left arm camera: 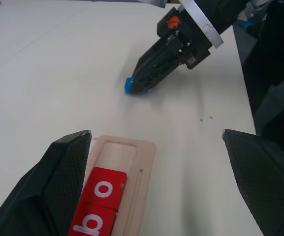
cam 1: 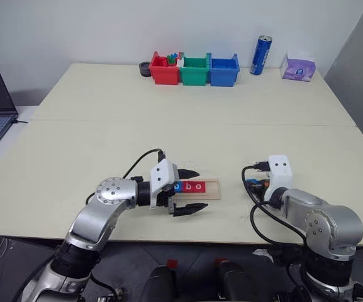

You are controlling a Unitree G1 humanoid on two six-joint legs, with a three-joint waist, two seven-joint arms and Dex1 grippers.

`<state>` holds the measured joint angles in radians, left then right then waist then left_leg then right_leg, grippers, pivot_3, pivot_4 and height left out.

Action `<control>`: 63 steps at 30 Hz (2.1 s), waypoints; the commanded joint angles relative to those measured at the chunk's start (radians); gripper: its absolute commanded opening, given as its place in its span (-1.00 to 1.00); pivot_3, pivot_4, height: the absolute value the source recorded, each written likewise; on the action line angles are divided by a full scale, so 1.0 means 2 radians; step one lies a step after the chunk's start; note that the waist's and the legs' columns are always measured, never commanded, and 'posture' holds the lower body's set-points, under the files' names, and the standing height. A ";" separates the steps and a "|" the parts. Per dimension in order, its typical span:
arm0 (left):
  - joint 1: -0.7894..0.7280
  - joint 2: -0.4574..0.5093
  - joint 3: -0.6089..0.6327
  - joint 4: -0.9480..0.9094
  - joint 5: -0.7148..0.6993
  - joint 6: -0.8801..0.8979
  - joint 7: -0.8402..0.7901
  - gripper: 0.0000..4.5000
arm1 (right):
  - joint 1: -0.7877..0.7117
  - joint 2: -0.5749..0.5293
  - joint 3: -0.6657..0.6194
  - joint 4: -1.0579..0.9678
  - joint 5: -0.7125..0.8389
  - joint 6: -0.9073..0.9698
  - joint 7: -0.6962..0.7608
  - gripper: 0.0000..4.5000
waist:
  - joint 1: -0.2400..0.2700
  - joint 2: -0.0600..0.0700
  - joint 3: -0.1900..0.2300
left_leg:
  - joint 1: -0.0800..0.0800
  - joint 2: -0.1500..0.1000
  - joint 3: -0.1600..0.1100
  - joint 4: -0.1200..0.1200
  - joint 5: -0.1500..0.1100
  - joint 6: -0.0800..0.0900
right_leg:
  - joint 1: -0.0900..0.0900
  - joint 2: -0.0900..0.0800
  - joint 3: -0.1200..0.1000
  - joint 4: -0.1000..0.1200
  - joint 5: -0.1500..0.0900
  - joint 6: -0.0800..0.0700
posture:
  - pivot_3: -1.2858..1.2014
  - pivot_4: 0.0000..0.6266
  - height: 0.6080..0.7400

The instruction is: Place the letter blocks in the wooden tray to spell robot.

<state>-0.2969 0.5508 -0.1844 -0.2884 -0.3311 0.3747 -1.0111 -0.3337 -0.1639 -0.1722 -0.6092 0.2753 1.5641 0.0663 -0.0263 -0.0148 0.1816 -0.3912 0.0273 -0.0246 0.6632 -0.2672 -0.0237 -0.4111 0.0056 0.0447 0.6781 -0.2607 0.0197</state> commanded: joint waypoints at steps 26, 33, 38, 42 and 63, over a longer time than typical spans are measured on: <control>-0.050 -0.014 0.008 0.036 -0.019 -0.025 -0.018 1.00 | -0.005 -0.323 0.120 0.215 0.027 -0.568 0.465 0.99 | -0.002 -0.002 0.001 | -0.002 0.001 0.000 -0.001 -0.001 0.002 | -0.001 0.003 -0.001 -0.002 -0.001 -0.001 | 0.03 -0.52 1.00; -0.065 -0.015 -0.004 0.048 -0.014 -0.041 -0.048 1.00 | -0.010 -0.315 0.172 0.355 -0.022 -0.710 0.563 0.99 | -0.003 -0.002 0.002 | 0.000 0.000 0.000 0.000 -0.001 0.001 | -0.001 0.003 0.000 0.000 -0.001 -0.001 | 0.03 -0.52 1.00; -0.072 -0.012 -0.006 0.056 -0.009 -0.047 -0.056 1.00 | -0.058 -0.286 0.180 0.443 -0.038 -0.722 0.574 0.99 | -0.003 -0.002 0.002 | 0.003 0.001 0.000 0.000 -0.001 0.001 | 0.001 0.004 0.000 0.001 -0.001 -0.001 | 0.03 -0.52 1.00; -0.071 -0.010 -0.005 0.054 -0.009 -0.046 -0.059 1.00 | -0.076 -0.270 0.178 0.465 -0.042 -0.722 0.578 0.99 | -0.003 -0.002 0.002 | 0.003 0.001 0.000 0.000 -0.001 0.001 | 0.001 0.004 0.000 0.001 -0.001 -0.001 | 0.03 -0.52 1.00; -0.071 -0.008 -0.001 0.054 -0.008 -0.049 -0.059 1.00 | -0.070 -0.263 0.164 0.450 -0.039 -0.709 0.591 0.25 | -0.002 -0.002 0.002 | 0.003 0.001 0.000 0.000 -0.001 0.001 | 0.001 0.003 0.000 0.001 -0.001 -0.002 | 0.03 -0.52 1.00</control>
<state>-0.4252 0.5292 -0.1944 -0.1586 -0.3436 0.2945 -1.1268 -0.4778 -0.6867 0.1808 0.3276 0.1802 0.1435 1.2431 -0.0311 -0.0194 0.1850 -0.3855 0.0286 -0.0241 0.6629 -0.2688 -0.0209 -0.4087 0.0121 0.0445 0.6797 -0.2618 0.0166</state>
